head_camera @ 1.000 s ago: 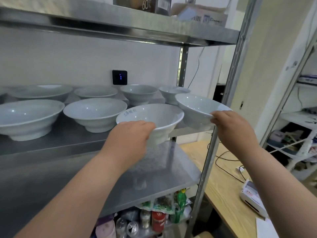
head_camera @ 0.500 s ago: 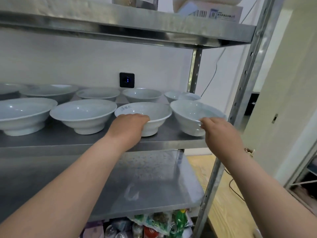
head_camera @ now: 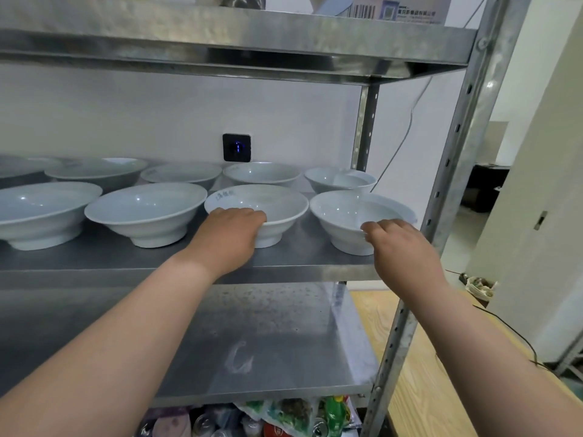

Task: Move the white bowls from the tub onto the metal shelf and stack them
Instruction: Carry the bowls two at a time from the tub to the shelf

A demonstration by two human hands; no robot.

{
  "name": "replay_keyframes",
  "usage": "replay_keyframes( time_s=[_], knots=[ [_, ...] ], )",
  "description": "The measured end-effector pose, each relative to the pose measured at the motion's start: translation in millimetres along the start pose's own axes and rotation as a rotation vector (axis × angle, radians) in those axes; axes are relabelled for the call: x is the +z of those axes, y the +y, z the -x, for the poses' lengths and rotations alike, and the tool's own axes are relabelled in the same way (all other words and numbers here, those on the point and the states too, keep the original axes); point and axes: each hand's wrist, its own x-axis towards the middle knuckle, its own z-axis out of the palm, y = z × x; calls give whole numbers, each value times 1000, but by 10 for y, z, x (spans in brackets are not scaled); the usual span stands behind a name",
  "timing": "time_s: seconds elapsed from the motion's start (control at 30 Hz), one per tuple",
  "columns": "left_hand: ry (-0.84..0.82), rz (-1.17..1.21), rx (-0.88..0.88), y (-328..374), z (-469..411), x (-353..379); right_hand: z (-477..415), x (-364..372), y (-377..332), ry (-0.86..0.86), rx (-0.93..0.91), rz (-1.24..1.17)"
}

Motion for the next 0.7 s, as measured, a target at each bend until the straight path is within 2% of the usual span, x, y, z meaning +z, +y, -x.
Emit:
replay_keyframes(
  time_s=[0.17,0.27,0.37,0.43,0.5,0.57,0.63,0.7],
  knots=[
    [-49,5,-13,78,-57,22,-60,-2,5,-27,-6,27],
    [-55,96,1,77,-21,-8,-73,-4,-26,-41,-13,46],
    [107,73,29,-76,110,-113,-85,7,-76,-21,-7,30],
    [155,-20,-85,-303,224,-199,-102,13,-129,9,1,-10],
    [89,-117,-266,-533,359,-276,-122,28,-193,23,-16,-32],
    [-41,-167,-374,-714,464,-300,-141,62,-238,14,-32,-46],
    [-160,-153,-404,-835,541,-314,-158,89,-248,0,-41,-49],
    [-130,-121,-392,-921,612,-326,-168,100,-239,-16,-46,-45]
  ],
)
